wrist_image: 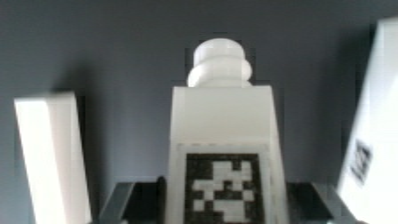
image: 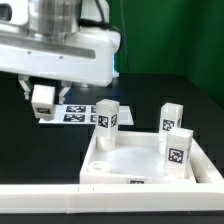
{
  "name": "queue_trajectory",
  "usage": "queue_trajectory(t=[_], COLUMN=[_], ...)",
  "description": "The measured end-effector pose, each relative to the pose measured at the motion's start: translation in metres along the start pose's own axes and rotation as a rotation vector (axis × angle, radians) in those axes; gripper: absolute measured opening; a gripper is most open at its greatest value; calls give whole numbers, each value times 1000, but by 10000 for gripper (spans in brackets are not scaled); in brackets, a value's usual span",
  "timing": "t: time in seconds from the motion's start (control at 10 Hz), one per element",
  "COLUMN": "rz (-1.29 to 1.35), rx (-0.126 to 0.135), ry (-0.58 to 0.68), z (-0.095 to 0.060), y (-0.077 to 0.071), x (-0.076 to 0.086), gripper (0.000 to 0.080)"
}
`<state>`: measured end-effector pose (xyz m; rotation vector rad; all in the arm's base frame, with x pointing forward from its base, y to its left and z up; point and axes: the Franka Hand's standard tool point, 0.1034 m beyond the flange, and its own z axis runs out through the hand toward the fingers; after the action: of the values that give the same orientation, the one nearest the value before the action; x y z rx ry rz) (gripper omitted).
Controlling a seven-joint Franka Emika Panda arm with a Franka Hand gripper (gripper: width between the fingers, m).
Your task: Assemble square table
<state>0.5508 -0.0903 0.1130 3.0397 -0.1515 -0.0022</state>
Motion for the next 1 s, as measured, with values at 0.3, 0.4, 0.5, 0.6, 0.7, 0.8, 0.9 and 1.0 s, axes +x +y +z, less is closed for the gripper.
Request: queue_trajectory(t=[0.3,0.4,0.5,0.6,0.7,0.8,0.9,1.0], rz=[21,23,27,46,54,48,48,47], rx=[-27,-39,-37,-20,-12,-13,-13,-13], ry=[152,240,314,355,399,388,388,388], z=[1,-2,-4,-8,-9,-7,-7,-7], y=[-3,-4,-15,-27,-37,-35,-35,-35], x=[7,14,21,27,28,26,27,26], gripper=[285,285,285,285,285,285,285,285])
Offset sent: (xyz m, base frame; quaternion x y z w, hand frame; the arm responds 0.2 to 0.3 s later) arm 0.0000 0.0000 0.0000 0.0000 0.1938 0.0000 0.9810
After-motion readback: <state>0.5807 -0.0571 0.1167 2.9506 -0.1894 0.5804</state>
